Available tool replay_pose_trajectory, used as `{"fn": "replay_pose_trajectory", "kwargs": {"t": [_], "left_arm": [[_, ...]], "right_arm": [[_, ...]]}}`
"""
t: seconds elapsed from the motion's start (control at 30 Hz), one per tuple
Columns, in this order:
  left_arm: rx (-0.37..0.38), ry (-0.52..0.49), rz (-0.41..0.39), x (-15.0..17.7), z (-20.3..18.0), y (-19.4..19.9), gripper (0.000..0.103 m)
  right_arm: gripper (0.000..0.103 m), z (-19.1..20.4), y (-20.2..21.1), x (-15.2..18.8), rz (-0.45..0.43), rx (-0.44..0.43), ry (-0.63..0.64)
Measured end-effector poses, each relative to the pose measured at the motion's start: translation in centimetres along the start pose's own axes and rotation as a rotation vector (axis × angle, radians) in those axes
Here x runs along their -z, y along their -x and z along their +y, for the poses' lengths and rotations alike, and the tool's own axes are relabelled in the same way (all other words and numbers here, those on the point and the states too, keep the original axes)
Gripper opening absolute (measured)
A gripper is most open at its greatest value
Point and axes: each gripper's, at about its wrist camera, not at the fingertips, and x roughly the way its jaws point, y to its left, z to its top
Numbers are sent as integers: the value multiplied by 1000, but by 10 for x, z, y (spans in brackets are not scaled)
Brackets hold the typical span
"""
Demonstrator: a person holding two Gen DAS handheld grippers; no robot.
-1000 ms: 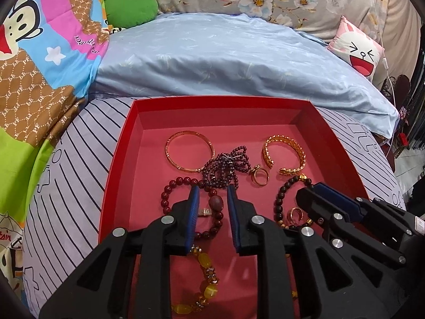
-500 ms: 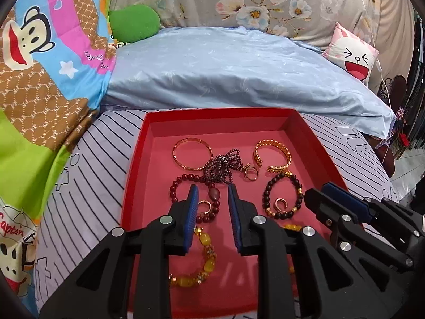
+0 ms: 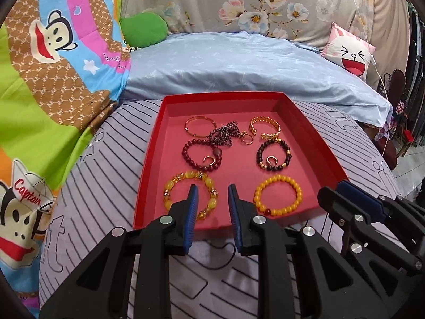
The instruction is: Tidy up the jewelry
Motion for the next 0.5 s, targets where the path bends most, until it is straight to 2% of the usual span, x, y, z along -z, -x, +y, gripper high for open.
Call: {"fn": "replay_pose_trajectory", "kwargs": {"t": [0.1,0.17,0.3,0.43,0.5], "left_arm": [[-15,-3,-5,10,-2,6,22],[-21,-1,-7,15,-3,9,23],[-16,13,0,25,-3,11,24],[-33,18,-9,28,-3,14,40],[-43,17,-18,29,-3,15,44]], "right_arm": [[23,-2,5,10,1,-1,-12],[27,-3,7,17,-5,12,-14],[27,-3,10,24,-1,23,-6],[29,-4,12,28,-1,23,-8],[32,-4,11,30,0,26,-10]]}}
